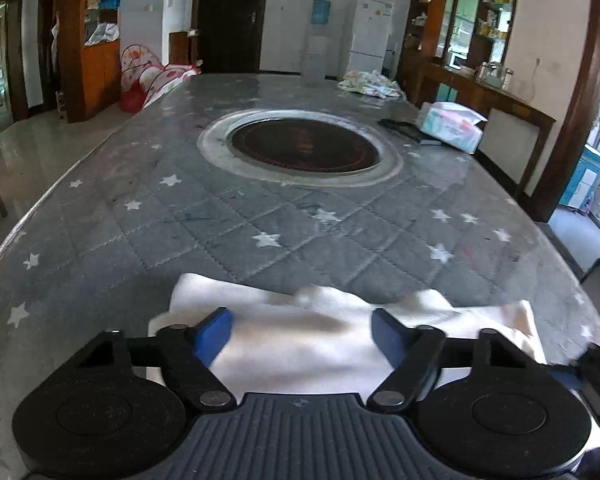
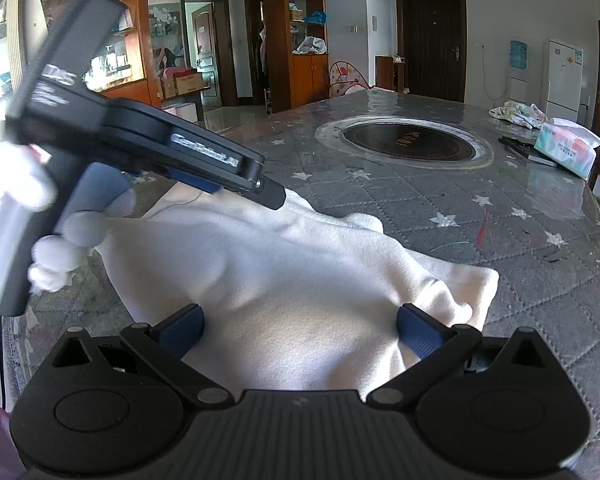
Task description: Fold clothes
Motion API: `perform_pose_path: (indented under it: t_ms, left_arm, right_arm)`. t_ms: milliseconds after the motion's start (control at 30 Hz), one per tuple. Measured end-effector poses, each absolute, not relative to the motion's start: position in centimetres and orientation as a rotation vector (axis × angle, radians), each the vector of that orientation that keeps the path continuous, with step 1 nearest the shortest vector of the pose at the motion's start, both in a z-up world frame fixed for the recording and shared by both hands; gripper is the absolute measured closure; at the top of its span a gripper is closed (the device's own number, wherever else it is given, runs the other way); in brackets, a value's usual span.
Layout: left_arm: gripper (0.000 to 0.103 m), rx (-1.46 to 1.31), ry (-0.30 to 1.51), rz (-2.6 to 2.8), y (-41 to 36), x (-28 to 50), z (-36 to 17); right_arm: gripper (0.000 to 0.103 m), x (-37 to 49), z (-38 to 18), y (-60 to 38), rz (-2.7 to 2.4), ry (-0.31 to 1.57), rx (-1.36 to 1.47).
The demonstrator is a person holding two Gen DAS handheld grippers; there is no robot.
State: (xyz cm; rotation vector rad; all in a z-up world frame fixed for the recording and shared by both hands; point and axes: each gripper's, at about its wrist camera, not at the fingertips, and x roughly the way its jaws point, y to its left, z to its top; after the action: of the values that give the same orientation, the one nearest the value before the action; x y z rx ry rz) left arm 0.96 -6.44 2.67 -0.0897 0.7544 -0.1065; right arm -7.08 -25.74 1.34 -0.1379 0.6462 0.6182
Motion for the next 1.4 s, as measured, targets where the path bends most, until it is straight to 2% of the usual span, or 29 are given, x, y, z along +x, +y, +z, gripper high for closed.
perform_pose_path:
  t_ms: [233,300,367,600,700,767,833,867,1033,1400]
  left_arm:
    - [0.042,-0.111,0.709,-0.127,-5.4,0.7,2.8]
    - [0.048,-0.140,0.680,-0.168,-5.3,0.1,3.6]
    - [0.058,-0.152,0.691,-0.205,-5.4,0.1,3.8]
    - [0.058,-0.117,0.739,-0.187,-5.6,1.7,1.8]
    - [0.052,-0.148,0.735,-0.203,-4.9,1.3,2.3]
    - [0.035,-0.163,0.715,-0.204,-4.2,0.7,2.9]
    - [0.023,-0.156,0.687,-0.181,-3.4,-0.2,3.7]
    - [0.020,-0.157,0.675,-0.171,-2.9,-0.7,4.0]
    - [0.011,-0.196,0.657,-0.098,0.7,-3.0,4.8]
    - [0.009,-0.290,0.659,-0.031,6.7,-6.7,4.4]
  right_arm:
    - [0.000,-7.1,1.3,-25.7,0.618,0.646,-0.138]
    - [0.000,-7.1,1.3,-25.7,0.618,0.646,-0.138]
    - [0.000,-7.1,1.3,-25.7,0.618,0.646,-0.138]
    - [0.000,-7.0,1.3,-25.7,0.617,0.646,-0.142]
    - [0.000,-7.0,1.3,-25.6,0.616,0.646,-0.144]
    - [0.000,-7.0,1.3,-25.6,0.615,0.645,-0.148]
    - [0.000,-7.1,1.2,-25.5,0.612,0.644,-0.154]
    - [0.000,-7.1,1.2,-25.5,0.611,0.644,-0.159]
    - [0.000,-7.2,1.3,-25.1,0.600,0.644,-0.184]
    - [0.002,-10.1,4.4,-21.7,0.641,0.590,-0.296]
